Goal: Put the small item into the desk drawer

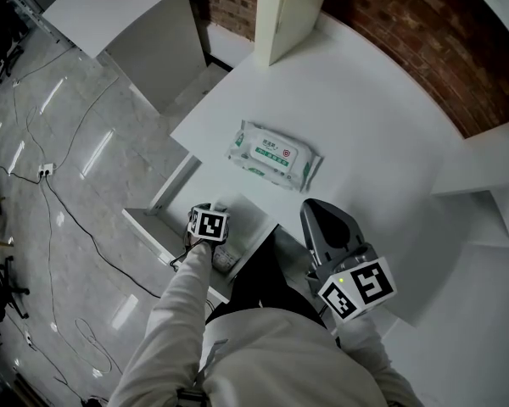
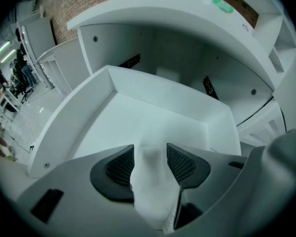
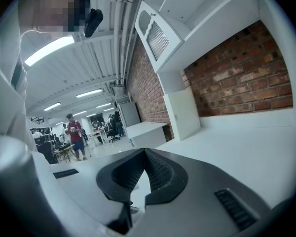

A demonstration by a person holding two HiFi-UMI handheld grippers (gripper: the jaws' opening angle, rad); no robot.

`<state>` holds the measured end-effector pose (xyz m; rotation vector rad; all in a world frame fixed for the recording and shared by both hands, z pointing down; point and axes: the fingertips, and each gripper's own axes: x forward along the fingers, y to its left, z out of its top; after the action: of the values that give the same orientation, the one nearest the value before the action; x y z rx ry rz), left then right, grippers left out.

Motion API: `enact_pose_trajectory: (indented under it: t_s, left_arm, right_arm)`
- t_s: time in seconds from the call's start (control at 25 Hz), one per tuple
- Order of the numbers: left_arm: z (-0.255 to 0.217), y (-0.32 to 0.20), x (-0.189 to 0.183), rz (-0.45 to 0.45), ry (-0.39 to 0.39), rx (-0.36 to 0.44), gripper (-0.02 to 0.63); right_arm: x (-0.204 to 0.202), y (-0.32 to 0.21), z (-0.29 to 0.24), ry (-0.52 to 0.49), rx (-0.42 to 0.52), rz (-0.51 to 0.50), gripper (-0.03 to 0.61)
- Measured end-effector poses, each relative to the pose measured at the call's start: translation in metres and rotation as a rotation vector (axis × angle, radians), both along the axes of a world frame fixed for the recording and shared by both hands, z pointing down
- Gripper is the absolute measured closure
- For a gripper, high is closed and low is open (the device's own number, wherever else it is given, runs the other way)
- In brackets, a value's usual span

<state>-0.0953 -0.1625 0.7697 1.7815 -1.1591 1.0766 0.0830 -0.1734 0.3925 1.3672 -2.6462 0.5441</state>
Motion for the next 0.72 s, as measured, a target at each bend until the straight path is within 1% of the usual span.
enact_pose_trajectory:
  t_s: [0.12,0.28,0.32,0.44,0.56,0.72]
  left_arm:
    - [-0.023,-0.012,-0.003,-0.028,0.034,0.073,0.399]
    - [-0.042,-0.024,-0.004,-0.032,0.084,0.172,0.400]
    - [-0.053,-0.027,-0.004,-0.034,0.090,0.189,0.400]
    - [-0.089,-0.030,-0.012,-0.042,0.064,0.231,0.400]
    - [-0.112,-0.035,-0.009,-0.025,0.077,0.294,0.405]
    - [-0.141,-0.038,-0.008,-0.033,0.083,0.369,0.414]
  right_arm:
    - [-0.005,0.002,-0.003,-0.010,0.008,-0.011,0.551]
    - [-0.012,0.006,-0.007,-0.022,0.019,-0.025,0.551]
    - [-0.013,0.006,-0.009,-0.025,0.024,-0.028,0.551]
    - [-0.016,0.007,-0.012,-0.032,0.035,-0.035,0.551]
    - [-0.020,0.010,-0.015,-0.035,0.043,-0.044,0.551]
    - [-0.027,0.014,-0.021,-0.039,0.063,-0.057,0.551]
